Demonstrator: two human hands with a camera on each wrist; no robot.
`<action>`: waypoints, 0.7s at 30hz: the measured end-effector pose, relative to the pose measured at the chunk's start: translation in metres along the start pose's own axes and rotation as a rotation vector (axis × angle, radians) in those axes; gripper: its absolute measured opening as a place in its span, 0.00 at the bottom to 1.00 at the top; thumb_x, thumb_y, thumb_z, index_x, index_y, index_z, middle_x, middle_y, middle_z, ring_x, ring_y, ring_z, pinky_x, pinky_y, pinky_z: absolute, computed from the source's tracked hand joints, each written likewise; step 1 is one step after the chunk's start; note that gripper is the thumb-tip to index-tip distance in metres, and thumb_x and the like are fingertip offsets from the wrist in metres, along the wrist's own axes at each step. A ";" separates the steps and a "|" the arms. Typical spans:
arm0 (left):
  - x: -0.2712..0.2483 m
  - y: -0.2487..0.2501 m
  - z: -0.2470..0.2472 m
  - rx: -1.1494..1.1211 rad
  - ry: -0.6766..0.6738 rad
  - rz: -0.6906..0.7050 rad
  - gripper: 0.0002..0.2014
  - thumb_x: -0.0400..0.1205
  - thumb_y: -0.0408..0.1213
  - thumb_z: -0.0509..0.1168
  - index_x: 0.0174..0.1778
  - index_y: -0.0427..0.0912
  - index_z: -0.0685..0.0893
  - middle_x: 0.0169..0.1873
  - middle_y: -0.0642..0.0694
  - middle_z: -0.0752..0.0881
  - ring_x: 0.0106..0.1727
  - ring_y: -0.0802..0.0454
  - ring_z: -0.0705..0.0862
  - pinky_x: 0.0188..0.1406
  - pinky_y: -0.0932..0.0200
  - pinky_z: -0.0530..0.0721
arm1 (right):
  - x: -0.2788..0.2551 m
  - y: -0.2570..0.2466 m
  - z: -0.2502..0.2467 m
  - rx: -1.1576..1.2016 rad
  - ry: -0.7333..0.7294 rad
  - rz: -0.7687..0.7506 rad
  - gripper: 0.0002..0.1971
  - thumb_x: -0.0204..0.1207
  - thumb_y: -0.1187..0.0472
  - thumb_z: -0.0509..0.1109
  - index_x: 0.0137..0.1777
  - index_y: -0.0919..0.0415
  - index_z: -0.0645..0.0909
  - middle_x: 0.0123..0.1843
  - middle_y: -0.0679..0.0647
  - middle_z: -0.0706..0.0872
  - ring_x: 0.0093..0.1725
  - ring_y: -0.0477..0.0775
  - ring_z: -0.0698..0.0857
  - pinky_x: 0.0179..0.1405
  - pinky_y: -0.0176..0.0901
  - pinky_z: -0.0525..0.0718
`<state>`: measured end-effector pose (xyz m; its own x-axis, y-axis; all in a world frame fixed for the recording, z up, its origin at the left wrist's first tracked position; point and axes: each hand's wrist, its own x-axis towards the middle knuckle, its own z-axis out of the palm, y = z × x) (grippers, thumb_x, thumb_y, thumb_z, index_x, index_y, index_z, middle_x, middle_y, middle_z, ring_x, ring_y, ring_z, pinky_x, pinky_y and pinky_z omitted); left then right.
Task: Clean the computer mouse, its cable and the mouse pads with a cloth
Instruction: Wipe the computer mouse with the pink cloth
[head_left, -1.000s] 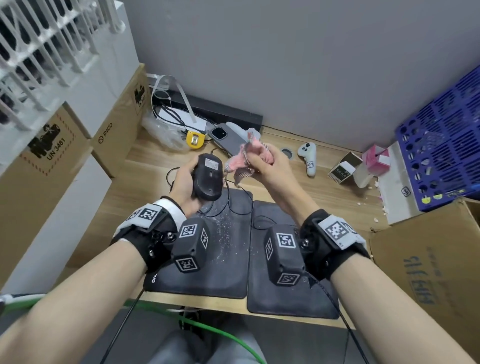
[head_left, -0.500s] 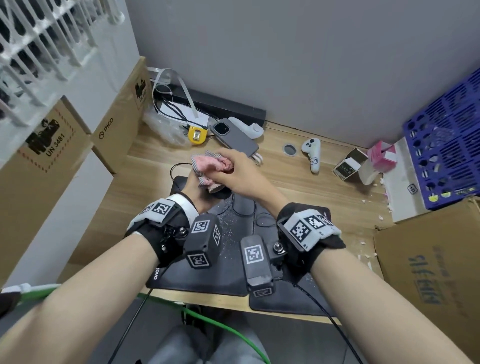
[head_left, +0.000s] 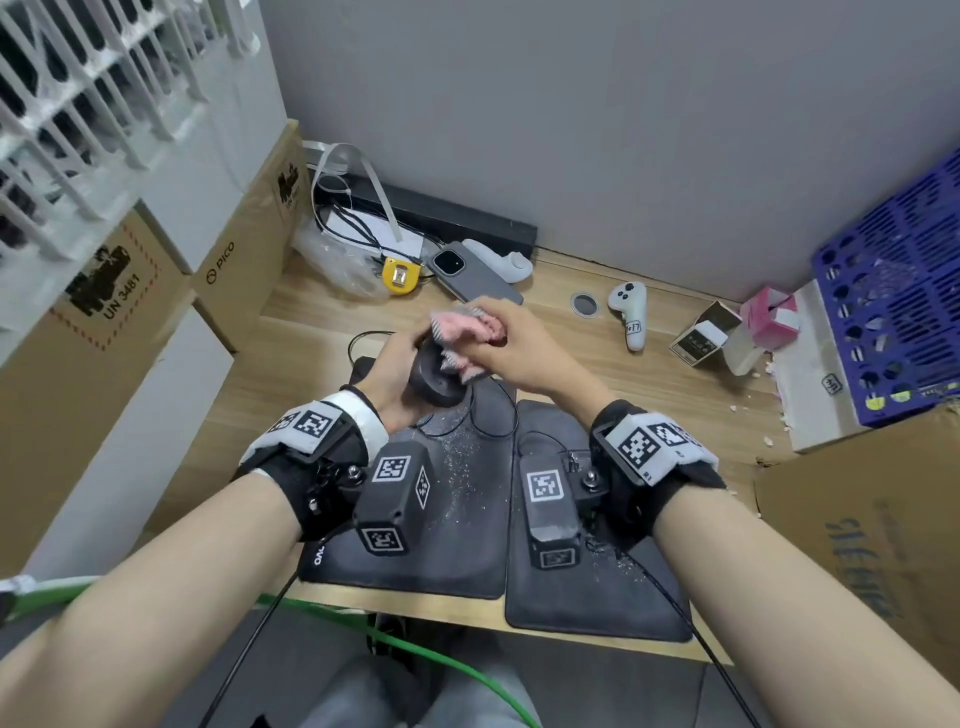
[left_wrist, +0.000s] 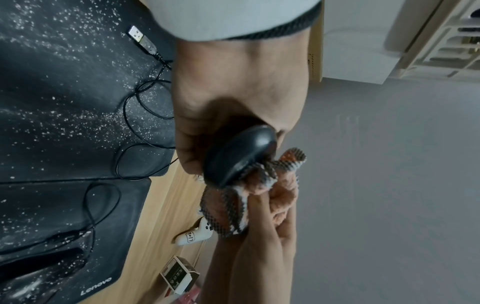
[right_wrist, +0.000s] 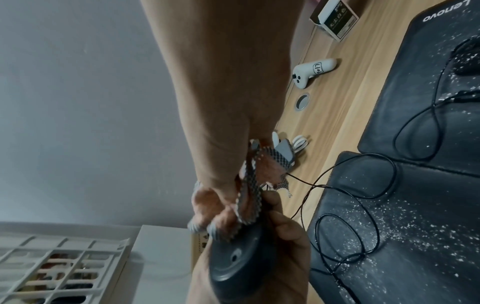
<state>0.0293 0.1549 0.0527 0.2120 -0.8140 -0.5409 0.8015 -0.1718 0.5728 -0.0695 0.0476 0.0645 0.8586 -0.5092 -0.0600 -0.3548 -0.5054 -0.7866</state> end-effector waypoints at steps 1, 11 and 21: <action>0.000 0.000 0.000 0.024 -0.032 0.020 0.21 0.88 0.48 0.51 0.54 0.37 0.85 0.53 0.39 0.86 0.47 0.49 0.86 0.47 0.58 0.85 | 0.004 0.004 0.001 0.012 0.061 0.042 0.08 0.73 0.58 0.74 0.48 0.46 0.79 0.41 0.45 0.82 0.41 0.48 0.78 0.41 0.45 0.76; 0.005 0.001 -0.016 0.049 0.099 0.060 0.29 0.91 0.42 0.46 0.28 0.37 0.82 0.20 0.44 0.84 0.16 0.50 0.81 0.15 0.65 0.80 | -0.007 -0.033 0.016 0.022 -0.236 0.023 0.04 0.79 0.64 0.70 0.49 0.57 0.78 0.42 0.49 0.82 0.34 0.38 0.77 0.33 0.29 0.76; 0.015 -0.009 -0.011 0.216 0.038 0.109 0.30 0.87 0.58 0.43 0.60 0.38 0.81 0.41 0.43 0.89 0.38 0.54 0.87 0.36 0.61 0.85 | 0.008 -0.018 0.017 0.047 0.198 0.205 0.08 0.78 0.57 0.69 0.43 0.58 0.73 0.38 0.49 0.80 0.40 0.53 0.78 0.42 0.49 0.77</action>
<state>0.0314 0.1505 0.0330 0.3152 -0.8134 -0.4889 0.6353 -0.2018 0.7454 -0.0501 0.0646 0.0682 0.6801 -0.7258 -0.1030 -0.4920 -0.3477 -0.7981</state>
